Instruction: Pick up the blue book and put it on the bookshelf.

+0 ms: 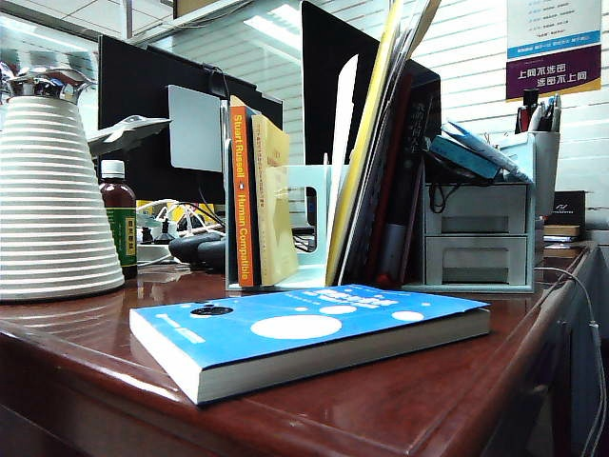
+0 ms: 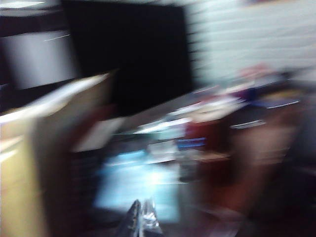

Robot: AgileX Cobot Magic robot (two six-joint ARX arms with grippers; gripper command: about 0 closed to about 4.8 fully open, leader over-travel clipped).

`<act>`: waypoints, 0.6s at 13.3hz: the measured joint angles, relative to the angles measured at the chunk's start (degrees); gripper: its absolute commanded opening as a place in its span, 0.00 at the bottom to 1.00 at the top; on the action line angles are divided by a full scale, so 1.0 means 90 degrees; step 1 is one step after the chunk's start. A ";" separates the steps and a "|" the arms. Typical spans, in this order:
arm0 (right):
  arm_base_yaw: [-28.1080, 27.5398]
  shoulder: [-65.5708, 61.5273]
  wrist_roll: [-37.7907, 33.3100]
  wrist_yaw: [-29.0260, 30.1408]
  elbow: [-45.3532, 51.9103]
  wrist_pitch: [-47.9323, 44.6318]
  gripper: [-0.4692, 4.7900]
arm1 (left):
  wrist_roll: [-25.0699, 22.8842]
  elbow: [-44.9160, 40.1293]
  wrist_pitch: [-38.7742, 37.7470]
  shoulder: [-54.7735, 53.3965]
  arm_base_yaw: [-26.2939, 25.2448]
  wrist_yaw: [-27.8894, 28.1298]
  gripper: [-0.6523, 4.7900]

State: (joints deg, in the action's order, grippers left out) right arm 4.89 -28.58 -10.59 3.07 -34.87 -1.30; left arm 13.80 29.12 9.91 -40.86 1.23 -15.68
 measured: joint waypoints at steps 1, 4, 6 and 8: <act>0.0000 -0.0359 -0.0165 0.0488 -0.0199 0.0007 0.09 | 0.0330 0.0248 -0.0010 -0.0573 0.0017 -0.0595 0.11; 0.0165 -0.1302 -0.0782 0.1746 -0.0444 0.0073 0.09 | 0.0503 0.1083 -0.0029 -0.2611 0.0967 -0.1479 0.11; 0.0687 -0.1513 -0.0891 0.1797 -0.0447 0.0328 0.09 | 0.0503 0.1433 0.0015 -0.3589 0.1564 -0.1528 0.37; 0.1285 -0.1753 -0.0896 0.1778 -0.0454 0.0775 0.09 | 0.0525 0.1642 0.0024 -0.4427 0.1824 -0.1528 0.87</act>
State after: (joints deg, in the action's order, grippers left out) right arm 16.45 -44.36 -18.65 19.07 -38.96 5.67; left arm 18.52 43.90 10.13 -80.71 17.65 -29.43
